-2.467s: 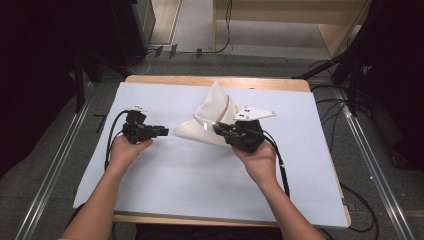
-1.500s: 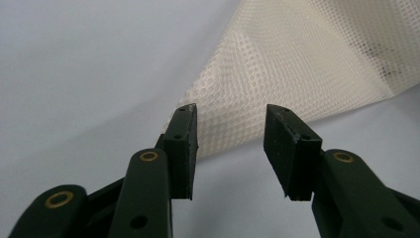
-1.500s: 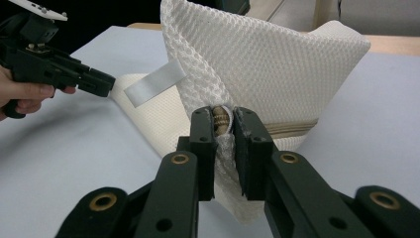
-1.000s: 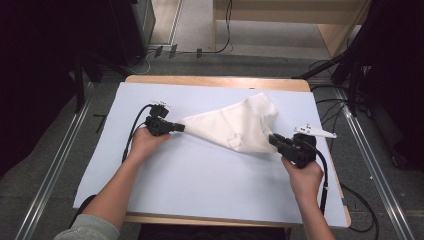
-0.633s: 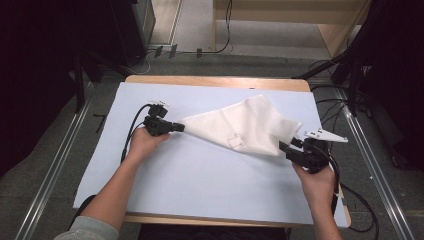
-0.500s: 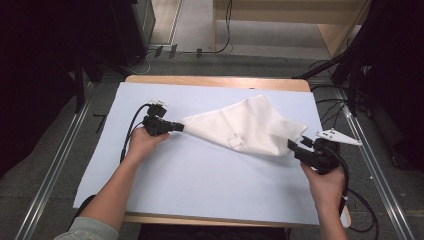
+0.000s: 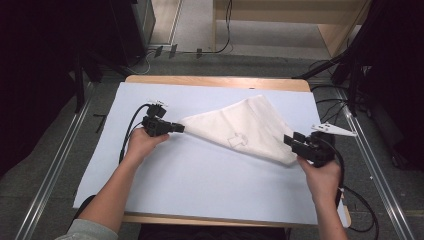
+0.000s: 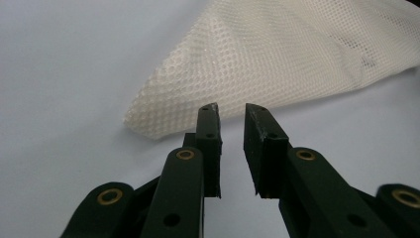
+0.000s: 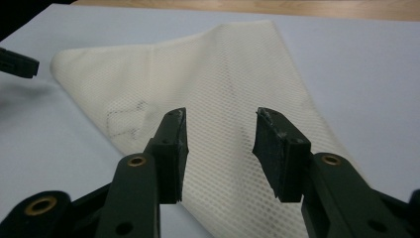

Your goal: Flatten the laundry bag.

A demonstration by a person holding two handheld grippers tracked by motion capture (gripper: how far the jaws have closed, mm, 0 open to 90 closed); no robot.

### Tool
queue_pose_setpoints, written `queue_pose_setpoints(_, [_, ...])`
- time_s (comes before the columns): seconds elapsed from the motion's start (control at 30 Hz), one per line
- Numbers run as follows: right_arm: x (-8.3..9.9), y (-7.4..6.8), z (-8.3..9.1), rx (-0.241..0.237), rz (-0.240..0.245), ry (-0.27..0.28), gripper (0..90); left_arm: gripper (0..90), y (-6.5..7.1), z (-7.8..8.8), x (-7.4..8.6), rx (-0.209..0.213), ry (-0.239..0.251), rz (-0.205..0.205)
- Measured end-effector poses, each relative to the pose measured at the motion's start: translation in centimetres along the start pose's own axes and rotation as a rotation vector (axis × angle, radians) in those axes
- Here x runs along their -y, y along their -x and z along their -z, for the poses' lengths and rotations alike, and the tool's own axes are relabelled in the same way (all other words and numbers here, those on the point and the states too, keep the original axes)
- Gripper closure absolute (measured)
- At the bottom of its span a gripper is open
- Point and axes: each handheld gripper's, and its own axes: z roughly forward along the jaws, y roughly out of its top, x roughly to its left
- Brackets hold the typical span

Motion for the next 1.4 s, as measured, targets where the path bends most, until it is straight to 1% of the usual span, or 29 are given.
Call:
queue_pose_setpoints(0.03, [0.0,0.0,0.0,0.0,0.0,0.0,57.6,77.4,0.1,0.1,0.0,0.0,0.001,-0.005])
queue_pose_setpoints(0.1, [-0.3,-0.4,-1.4,-0.015,0.025,-0.024,57.6,76.3,0.3,0.4,0.2,0.001,0.011,-0.01])
queue_pose_setpoints(0.13, [-0.4,-0.4,-1.8,-0.019,0.03,-0.032,57.6,76.0,0.3,0.4,0.3,0.005,0.011,-0.005])
queue_pose_setpoints(0.27, [-1.2,0.0,-3.6,-0.026,0.032,-0.065,58.5,74.8,0.4,0.6,0.6,0.003,0.007,0.0])
queue_pose_setpoints(0.37, [-1.9,0.7,-5.0,-0.021,0.044,-0.075,58.8,73.9,0.6,0.8,0.9,-0.001,0.004,-0.007])
queue_pose_setpoints(0.4, [-2.3,1.0,-6.0,-0.007,0.06,-0.069,58.7,73.6,0.7,0.8,1.0,-0.002,0.005,-0.007])
queue_pose_setpoints(0.43, [-2.3,1.0,-6.0,-0.007,0.06,-0.069,58.7,73.6,0.7,0.9,1.0,-0.003,0.002,-0.009])
queue_pose_setpoints(0.5, [-2.5,1.4,-7.0,0.011,0.081,-0.079,58.6,73.5,0.8,1.0,1.2,-0.004,0.007,-0.007])
queue_pose_setpoints(0.57, [-2.9,1.8,-8.1,0.014,0.076,-0.106,58.6,73.3,0.9,1.2,1.4,-0.006,0.01,-0.005])
queue_pose_setpoints(0.6, [-3.1,2.0,-8.6,0.021,0.08,-0.11,58.6,73.2,0.9,1.3,1.4,-0.007,0.01,-0.009])
queue_pose_setpoints(0.63, [-3.2,2.2,-9.0,0.022,0.085,-0.101,58.8,73.1,0.9,1.4,1.5,-0.006,0.011,-0.008])
queue_pose_setpoints(0.83, [-4.5,3.8,-11.1,0.053,0.069,-0.14,60.3,72.5,0.9,1.8,1.8,-0.011,0.019,-0.007])
queue_pose_setpoints(0.93, [-5.2,4.8,-11.9,0.04,0.031,-0.131,60.5,72.3,0.8,1.9,1.8,-0.011,0.025,-0.01])
queue_pose_setpoints(1.0, [-5.4,5.3,-12.4,0.053,0.02,-0.137,59.8,72.2,0.8,1.9,1.8,-0.01,0.027,-0.013])
queue_pose_setpoints(1.07, [-5.5,5.9,-13.1,0.063,0.014,-0.159,56.5,71.7,0.9,1.9,1.8,-0.009,0.028,-0.013])
queue_pose_setpoints(1.1, [-5.4,6.5,-13.8,0.085,0.008,-0.179,55.3,71.6,0.9,1.9,1.8,-0.007,0.029,-0.015])
queue_pose_setpoints(1.17, [-5.3,6.8,-14.0,0.086,0.002,-0.186,54.6,71.4,0.9,1.9,1.8,-0.009,0.028,-0.017])
queue_pose_setpoints(1.2, [-5.1,7.1,-14.5,0.089,-0.01,-0.202,53.7,71.2,0.9,1.9,1.8,-0.009,0.028,-0.017])
queue_pose_setpoints(1.27, [-4.9,7.2,-15.0,0.108,-0.001,-0.214,53.0,71.0,0.8,1.8,1.8,-0.011,0.029,-0.015])
queue_pose_setpoints(1.33, [-4.7,7.4,-15.5,0.117,-0.003,-0.226,52.8,70.8,0.8,1.8,1.8,-0.012,0.029,-0.014])
queue_pose_setpoints(1.4, [-4.4,7.5,-15.9,0.111,-0.005,-0.24,52.4,70.6,0.7,1.9,1.8,-0.01,0.031,-0.013])
